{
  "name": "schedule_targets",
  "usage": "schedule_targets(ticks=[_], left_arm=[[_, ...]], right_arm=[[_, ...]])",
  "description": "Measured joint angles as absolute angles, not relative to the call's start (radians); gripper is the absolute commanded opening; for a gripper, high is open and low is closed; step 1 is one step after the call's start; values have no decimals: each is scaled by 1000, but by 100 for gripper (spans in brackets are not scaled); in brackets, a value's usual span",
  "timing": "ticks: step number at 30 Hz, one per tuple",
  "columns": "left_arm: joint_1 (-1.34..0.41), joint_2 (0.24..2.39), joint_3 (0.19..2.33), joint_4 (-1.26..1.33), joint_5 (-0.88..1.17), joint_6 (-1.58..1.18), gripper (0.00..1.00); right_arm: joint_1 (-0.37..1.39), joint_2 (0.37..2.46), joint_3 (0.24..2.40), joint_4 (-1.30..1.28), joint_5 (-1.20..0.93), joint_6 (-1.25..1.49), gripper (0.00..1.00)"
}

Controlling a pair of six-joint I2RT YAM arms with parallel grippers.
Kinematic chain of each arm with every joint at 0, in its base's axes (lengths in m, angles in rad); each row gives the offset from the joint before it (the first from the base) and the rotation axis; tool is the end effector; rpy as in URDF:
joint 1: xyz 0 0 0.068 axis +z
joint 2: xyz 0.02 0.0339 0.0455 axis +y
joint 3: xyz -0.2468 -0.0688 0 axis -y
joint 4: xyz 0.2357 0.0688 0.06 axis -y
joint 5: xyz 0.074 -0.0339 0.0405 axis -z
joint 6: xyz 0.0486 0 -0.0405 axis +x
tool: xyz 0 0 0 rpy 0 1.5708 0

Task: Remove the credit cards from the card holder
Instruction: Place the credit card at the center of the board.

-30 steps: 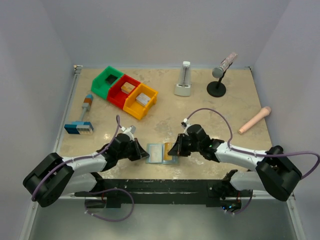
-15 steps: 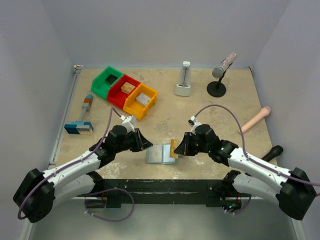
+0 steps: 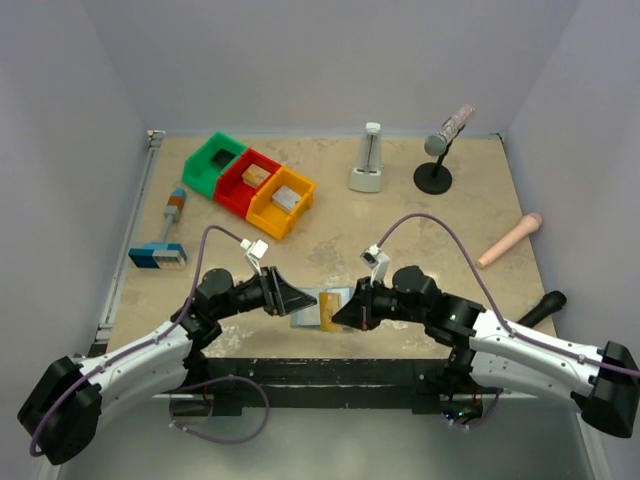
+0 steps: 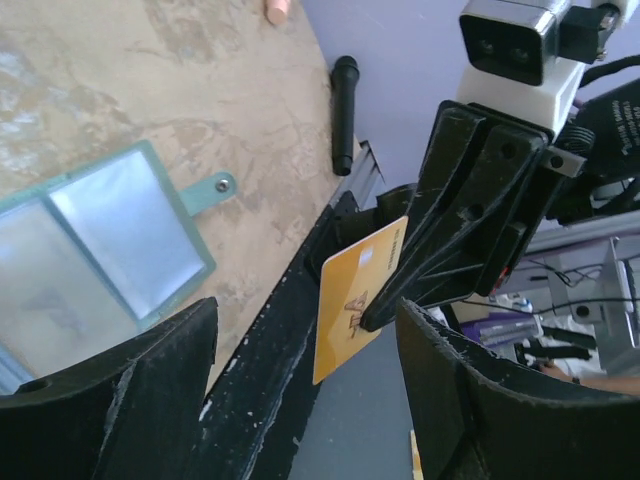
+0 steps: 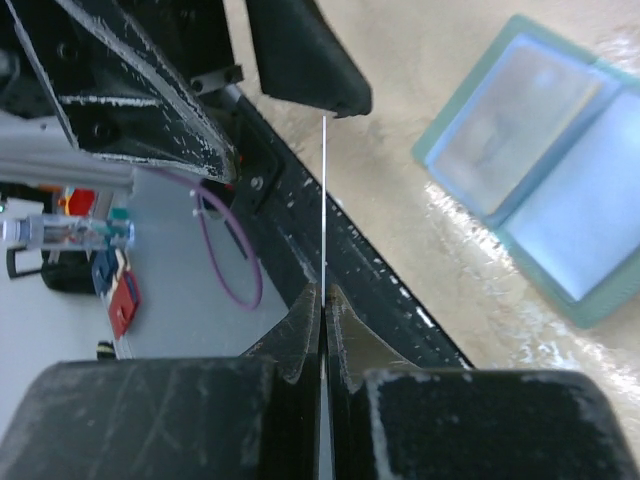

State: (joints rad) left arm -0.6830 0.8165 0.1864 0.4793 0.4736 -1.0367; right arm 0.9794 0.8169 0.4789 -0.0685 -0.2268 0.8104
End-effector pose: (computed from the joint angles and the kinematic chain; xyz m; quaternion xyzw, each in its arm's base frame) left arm 0.1355 -0.1388 0.1853 0.0208 0.7526 -0.5962 0.2787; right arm 0.1051 0.1761 0.2239 -0.1320 0.8217 0.4853 0.2680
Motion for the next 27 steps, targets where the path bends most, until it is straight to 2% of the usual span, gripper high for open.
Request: schedule_targets(ticks=[10,15,18,27], left_arm=[[-686,788,184,580,597,-1036,66],[-690,802,183,604,627,-1037,56],[-696,817,181,629,638,-1038,47],[-700,824,158,686,659,-1049,6]], right_arm=[[1021,855,487,28,-228,837,0],[1021,886,487,117,-240,867,0],[1021,895,487,152,-253,880,0],[1023,897,482,192,-256,894,0]])
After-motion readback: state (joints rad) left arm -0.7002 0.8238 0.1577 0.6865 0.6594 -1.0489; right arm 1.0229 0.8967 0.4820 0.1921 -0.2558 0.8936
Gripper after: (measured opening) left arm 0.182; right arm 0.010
